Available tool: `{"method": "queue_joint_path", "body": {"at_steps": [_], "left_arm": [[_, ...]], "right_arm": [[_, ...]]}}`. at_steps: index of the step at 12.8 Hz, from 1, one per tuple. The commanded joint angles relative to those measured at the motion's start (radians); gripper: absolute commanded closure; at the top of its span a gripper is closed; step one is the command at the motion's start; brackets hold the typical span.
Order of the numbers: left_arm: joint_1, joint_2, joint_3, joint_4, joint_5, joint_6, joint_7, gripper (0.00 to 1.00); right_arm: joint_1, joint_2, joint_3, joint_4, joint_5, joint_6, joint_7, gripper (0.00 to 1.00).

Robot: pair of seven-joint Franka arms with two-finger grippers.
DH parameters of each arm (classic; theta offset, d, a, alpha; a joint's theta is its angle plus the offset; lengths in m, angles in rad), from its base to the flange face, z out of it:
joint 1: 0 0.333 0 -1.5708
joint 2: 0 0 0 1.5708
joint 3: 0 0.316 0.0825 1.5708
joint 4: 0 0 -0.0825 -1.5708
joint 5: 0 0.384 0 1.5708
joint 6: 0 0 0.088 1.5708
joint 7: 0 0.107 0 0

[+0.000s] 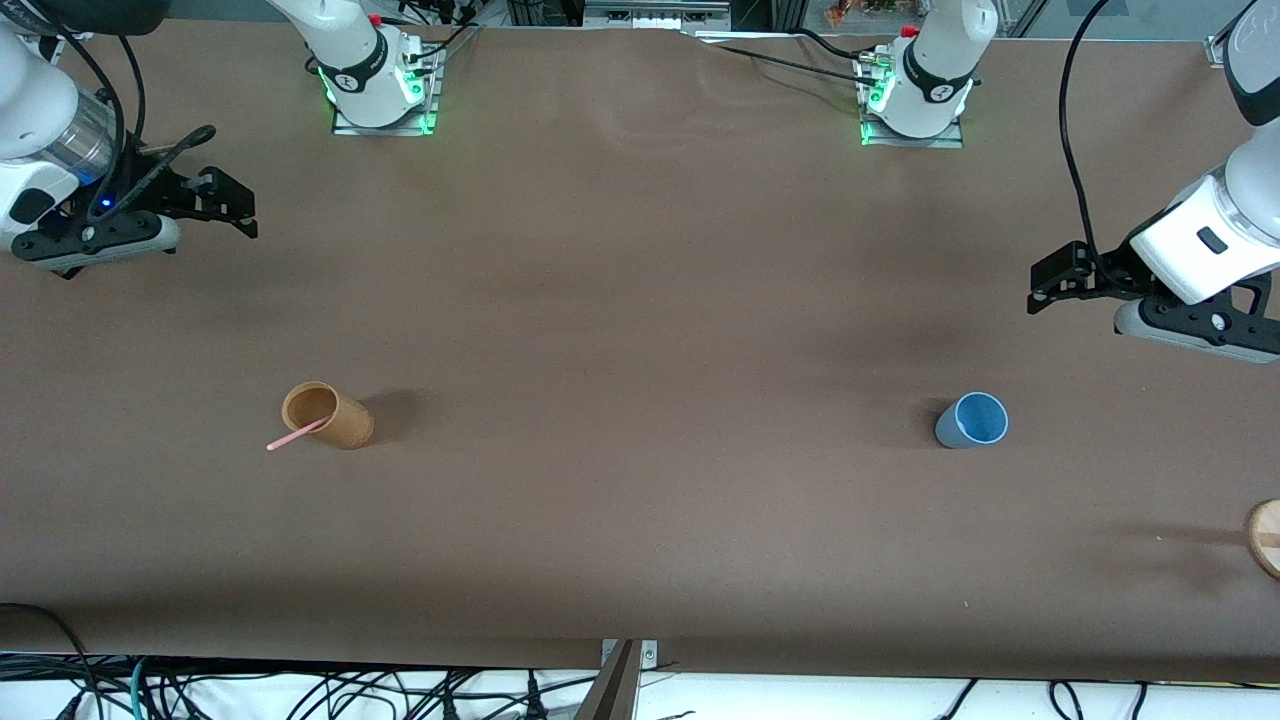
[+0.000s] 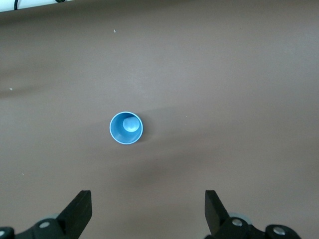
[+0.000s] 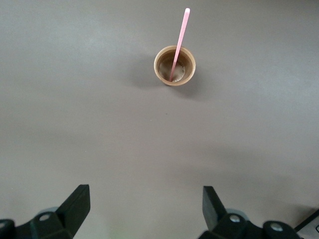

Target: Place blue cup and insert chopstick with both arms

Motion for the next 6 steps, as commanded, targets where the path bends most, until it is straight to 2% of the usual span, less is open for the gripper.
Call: {"method": "queue_joint_path", "body": {"at_steps": [1,6], "left_arm": [[-0.007,0.001,0.002,0.009,0.017,-0.008,-0.007,0.0],[-0.011,0.001,0.0,0.011,0.017,-0.008,-0.007,0.0]], "right_arm": [[0.008,-0.031,0.001,-0.033,-0.015,0.018,0.016,0.0],[0.009,-0.033,0.001,-0.043,-0.015,0.03,0.019,0.0]]}}
